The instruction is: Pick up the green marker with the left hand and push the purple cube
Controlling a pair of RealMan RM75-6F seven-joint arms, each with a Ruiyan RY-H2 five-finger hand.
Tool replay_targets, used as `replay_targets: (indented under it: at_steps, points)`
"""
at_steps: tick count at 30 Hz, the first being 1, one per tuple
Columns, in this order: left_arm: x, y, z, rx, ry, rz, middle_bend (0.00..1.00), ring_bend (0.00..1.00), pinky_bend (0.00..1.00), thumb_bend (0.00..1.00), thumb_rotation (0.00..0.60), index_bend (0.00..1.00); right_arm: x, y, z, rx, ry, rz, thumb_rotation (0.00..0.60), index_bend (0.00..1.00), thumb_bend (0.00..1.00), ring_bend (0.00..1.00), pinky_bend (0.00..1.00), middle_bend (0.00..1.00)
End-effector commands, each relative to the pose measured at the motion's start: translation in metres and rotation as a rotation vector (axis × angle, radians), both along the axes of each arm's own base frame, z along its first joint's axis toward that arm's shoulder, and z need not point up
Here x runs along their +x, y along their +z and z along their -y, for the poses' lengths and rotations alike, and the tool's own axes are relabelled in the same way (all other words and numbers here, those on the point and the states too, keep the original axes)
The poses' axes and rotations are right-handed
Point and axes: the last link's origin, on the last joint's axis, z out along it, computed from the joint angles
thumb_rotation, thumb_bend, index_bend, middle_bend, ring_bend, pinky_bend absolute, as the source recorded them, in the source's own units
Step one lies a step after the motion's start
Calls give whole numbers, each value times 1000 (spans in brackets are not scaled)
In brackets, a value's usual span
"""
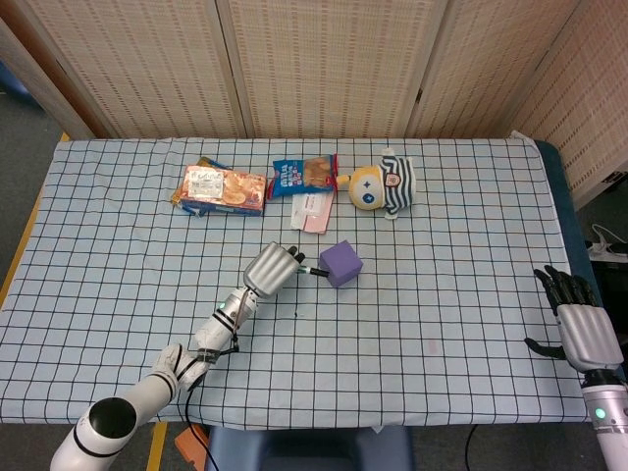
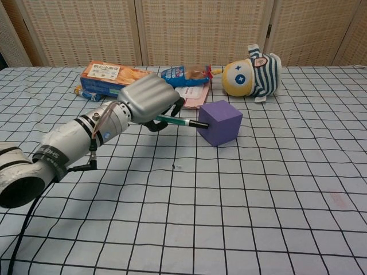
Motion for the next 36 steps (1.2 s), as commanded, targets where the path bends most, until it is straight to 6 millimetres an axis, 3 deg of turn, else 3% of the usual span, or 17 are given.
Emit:
replay_targets:
  at_steps: [1,6,10,15,20,24,31,36]
  points:
    - [3,1,-2,7,3,10,788,876,1000,675,600,760,-1,0,0,-2,-3,-1,600,0,26,0,0,0]
    - [-8,12,2,22,5,57,788,876,1000,672,600,758,-1,1,0,-6,-9,-4,600,0,26,0,0,0]
    - [-33,31,13,42,15,94,787,879,1000,673,600,758,-1,-1,0,-3,-9,-8,600,0,26,0,0,0]
    - [-78,65,35,62,93,136,786,885,1000,675,600,755,2,-7,0,18,0,-18,600,0,26,0,0,0]
    - [-139,97,59,102,223,85,772,904,1000,664,600,746,7,-12,-2,34,23,-17,600,0,27,0,0,0]
    - [-176,106,70,105,334,69,745,904,1000,626,600,737,9,-13,-4,35,37,-20,600,0,26,0,0,0]
    - [-196,98,73,90,372,7,672,907,1000,570,600,634,10,-15,-4,38,36,-25,600,0,26,0,0,0]
    - [-195,95,71,77,364,3,584,903,1000,521,600,451,10,-14,-5,32,36,-27,600,0,26,0,0,0]
